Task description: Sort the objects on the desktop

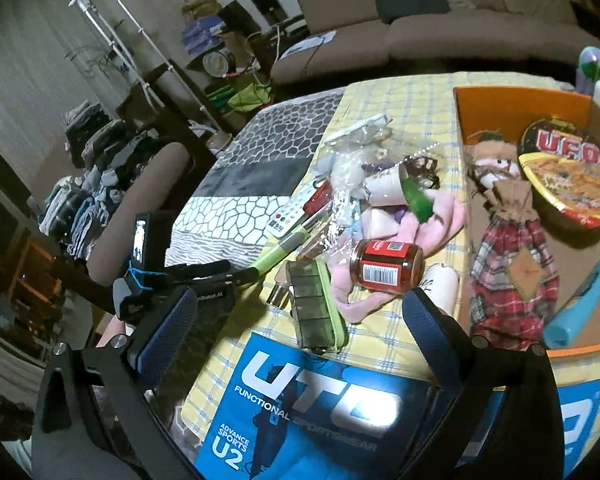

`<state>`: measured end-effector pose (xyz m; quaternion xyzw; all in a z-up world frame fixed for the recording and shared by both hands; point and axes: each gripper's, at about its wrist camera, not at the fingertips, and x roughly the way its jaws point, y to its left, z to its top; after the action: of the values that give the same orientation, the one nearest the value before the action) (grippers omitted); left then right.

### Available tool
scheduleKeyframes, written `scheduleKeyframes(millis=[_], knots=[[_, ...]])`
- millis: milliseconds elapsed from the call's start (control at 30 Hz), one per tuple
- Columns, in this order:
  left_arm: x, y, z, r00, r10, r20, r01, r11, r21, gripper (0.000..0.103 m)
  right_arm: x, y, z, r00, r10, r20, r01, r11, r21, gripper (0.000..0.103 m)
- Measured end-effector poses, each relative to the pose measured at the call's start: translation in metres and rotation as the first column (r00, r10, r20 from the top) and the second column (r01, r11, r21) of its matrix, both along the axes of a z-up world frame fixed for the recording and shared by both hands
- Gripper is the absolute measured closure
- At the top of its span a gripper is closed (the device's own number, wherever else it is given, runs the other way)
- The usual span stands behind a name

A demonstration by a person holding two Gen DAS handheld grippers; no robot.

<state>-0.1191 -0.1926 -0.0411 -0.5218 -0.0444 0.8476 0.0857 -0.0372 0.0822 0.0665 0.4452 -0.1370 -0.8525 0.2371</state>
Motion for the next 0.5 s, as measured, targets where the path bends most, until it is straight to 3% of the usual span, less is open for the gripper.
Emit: scheduleKeyframes(millis=[100, 267, 400, 500], knots=[[0.001, -0.003, 0.007, 1.000, 0.011, -0.011, -0.010, 0.998, 0.057, 0.038, -0.001, 0.002, -0.005, 1.000, 0.000, 0.004, 0.000, 1.000, -0.030, 0.000], [0.005, 0.008, 0.013, 1.000, -0.009, -0.022, 0.010, 0.997, 0.074, 0.038, 0.003, 0.002, -0.005, 1.000, 0.014, -0.025, -0.016, 0.996, -0.083, 0.000], [0.005, 0.013, 0.025, 0.999, 0.029, -0.026, -0.025, 0.986, 0.165, 0.038, -0.002, -0.001, -0.002, 0.999, 0.004, -0.038, -0.007, 0.997, -0.077, 0.003], [0.007, 0.027, 0.038, 0.997, 0.023, -0.069, -0.012, 0.989, 0.146, 0.038, -0.012, -0.005, 0.004, 0.999, -0.006, -0.050, 0.004, 0.999, -0.041, 0.004]])
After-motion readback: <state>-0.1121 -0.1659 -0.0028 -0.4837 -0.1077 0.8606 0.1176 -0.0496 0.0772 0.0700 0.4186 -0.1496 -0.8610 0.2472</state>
